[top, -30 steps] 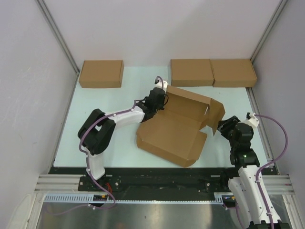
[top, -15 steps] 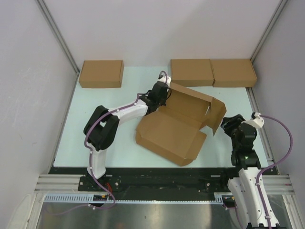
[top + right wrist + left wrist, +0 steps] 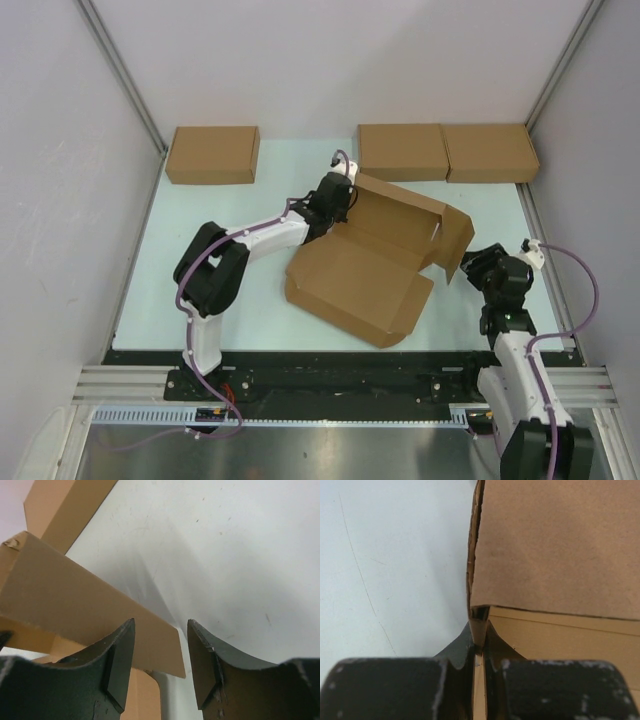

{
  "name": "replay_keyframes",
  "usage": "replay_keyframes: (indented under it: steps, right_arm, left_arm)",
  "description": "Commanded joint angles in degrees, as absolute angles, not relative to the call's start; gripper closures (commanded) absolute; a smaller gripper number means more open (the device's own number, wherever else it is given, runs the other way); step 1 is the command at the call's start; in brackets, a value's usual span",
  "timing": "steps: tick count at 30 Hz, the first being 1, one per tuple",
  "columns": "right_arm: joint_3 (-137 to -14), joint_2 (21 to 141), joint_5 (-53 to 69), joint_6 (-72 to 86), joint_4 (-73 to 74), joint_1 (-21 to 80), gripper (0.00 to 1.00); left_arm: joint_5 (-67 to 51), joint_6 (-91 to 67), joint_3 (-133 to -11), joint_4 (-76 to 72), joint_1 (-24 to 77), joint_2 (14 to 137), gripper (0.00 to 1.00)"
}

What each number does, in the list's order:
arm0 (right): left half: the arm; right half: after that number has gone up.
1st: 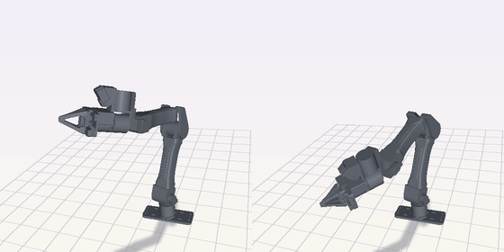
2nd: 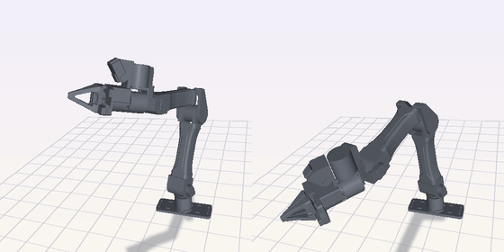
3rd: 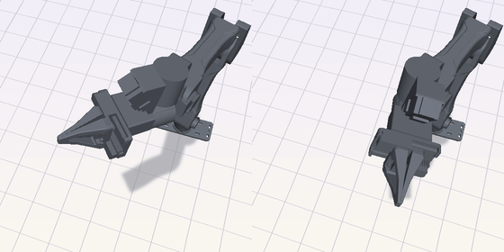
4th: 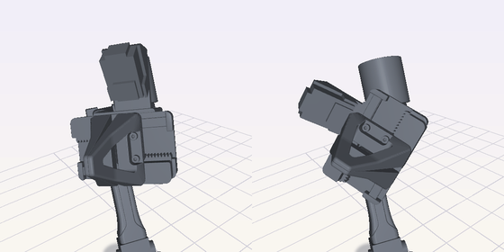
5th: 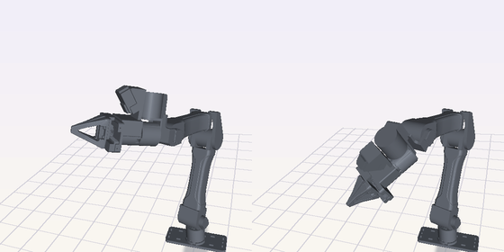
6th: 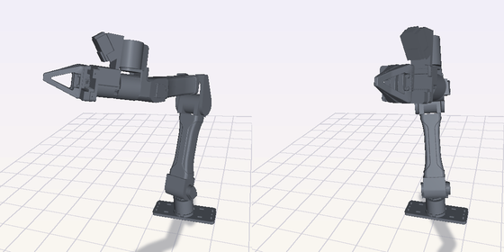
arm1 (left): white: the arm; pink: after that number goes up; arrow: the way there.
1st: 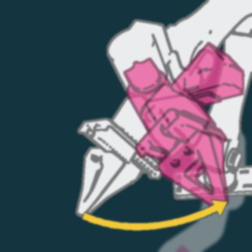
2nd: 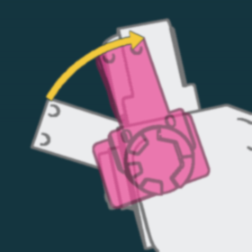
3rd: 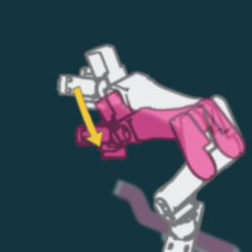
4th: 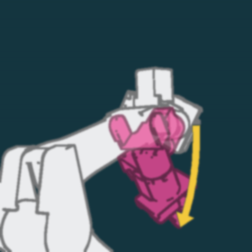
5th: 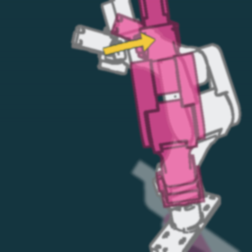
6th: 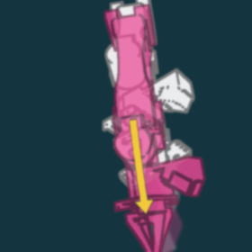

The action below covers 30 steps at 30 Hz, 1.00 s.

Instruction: Fold the paper box

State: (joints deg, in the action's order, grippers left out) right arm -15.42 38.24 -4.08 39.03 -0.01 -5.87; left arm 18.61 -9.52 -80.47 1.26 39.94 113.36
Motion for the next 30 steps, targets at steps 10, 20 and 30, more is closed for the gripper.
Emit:
replay_keyframes:
  steps: [10, 20, 30]
  right_arm:
    - [-15.56, 56.6, 14.93, 39.9, -27.76, -7.56, 0.51]
    - [-16.7, 61.34, 17.58, 37.45, -30.23, -6.25, 0.51]
    - [-19.42, 63.19, 15.47, 32.79, -32.26, 2.54, 0.49]
  left_arm:
    - [15.56, -9.84, -76.03, 9.67, 39.02, 118.3, 1.0]
    - [15.64, -10.37, -76.29, 9.67, 39.02, 118.39, 1.0]
    - [16.35, -12.13, -72.95, 7.47, 39.02, 116.28, 1.0]
